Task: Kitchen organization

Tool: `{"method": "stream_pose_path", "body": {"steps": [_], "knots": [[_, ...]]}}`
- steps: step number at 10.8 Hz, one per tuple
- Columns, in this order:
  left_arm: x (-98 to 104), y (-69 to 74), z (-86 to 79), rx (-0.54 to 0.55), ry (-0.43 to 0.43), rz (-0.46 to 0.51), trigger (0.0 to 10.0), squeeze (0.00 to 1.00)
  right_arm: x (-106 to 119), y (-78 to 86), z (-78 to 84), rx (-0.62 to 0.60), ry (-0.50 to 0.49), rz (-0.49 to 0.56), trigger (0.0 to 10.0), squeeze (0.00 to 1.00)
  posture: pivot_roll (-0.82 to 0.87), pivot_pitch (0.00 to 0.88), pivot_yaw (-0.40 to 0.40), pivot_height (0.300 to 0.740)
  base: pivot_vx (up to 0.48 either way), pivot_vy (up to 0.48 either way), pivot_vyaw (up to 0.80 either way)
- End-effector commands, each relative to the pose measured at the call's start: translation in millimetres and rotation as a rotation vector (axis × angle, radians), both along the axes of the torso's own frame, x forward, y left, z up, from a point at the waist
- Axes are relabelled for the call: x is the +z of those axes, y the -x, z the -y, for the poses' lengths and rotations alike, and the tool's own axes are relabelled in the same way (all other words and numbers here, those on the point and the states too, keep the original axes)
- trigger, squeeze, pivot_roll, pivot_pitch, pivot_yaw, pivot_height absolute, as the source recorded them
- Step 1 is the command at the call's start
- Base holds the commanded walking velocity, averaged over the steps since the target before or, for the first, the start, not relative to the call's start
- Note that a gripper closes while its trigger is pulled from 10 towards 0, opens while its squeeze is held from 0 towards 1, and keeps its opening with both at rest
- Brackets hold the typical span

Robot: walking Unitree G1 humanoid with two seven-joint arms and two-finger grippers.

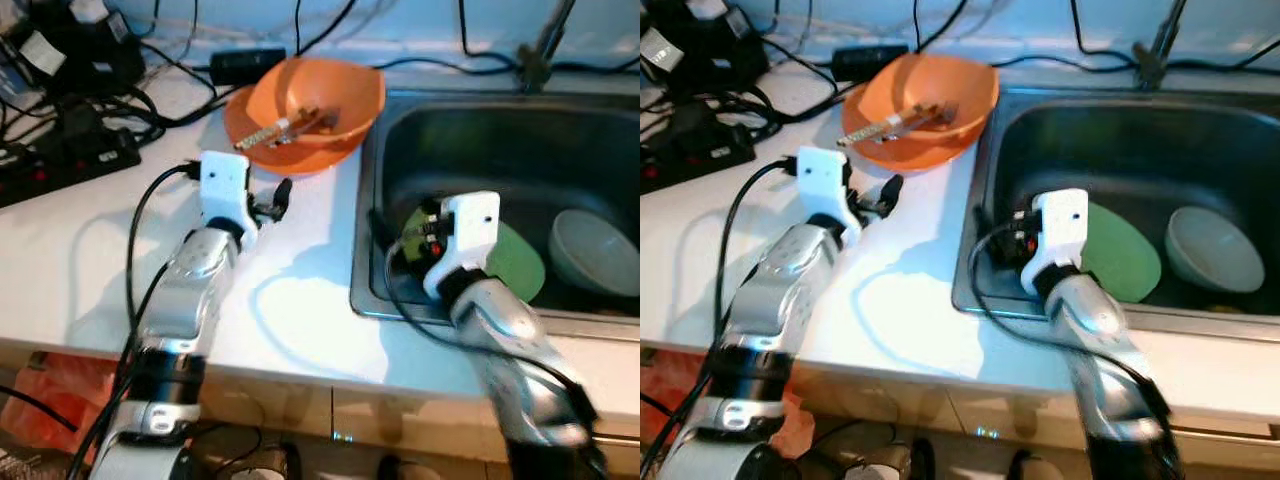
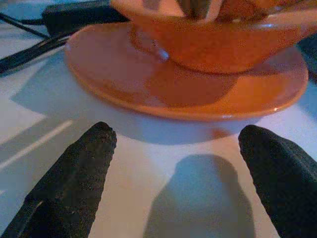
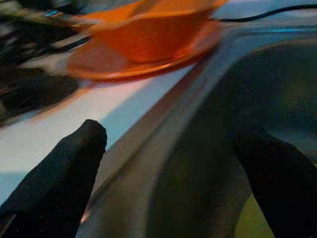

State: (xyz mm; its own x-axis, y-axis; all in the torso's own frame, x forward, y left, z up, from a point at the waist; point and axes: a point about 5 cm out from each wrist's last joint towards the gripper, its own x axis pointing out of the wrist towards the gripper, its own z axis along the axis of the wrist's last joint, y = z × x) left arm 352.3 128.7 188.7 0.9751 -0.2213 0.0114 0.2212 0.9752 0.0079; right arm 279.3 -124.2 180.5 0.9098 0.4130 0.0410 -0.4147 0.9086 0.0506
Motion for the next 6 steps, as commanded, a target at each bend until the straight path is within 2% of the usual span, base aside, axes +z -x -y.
{"method": "stream_pose_path", "body": {"steps": [1,2,3,6], "knots": [[-0.2,-2.2,0.8,0.008,0.001,-0.003,10.0,0.00,-5.3,9.1,-3.5,0.058,-0.001,-0.042,10.0,0.00,0.08,0.234,0.103,0.740,0.000,0.000,0.00],[7.7,-5.5,7.9,-0.014,0.001,0.033,10.0,0.00,-10.9,18.0,5.3,0.074,0.030,-0.077,10.0,0.00,0.07,0.227,0.115,0.740,0.000,0.000,0.00],[10.9,-7.2,7.8,-0.015,0.000,0.045,10.0,0.00,-13.2,19.8,8.6,0.070,0.039,-0.090,10.0,0.00,0.08,0.219,0.117,0.740,0.000,0.000,0.00],[18.3,-11.0,-0.6,0.002,-0.004,0.071,10.0,0.00,-12.9,17.6,7.5,0.121,0.077,-0.098,10.0,0.00,0.08,0.159,0.126,0.740,0.000,0.000,0.00]]}}
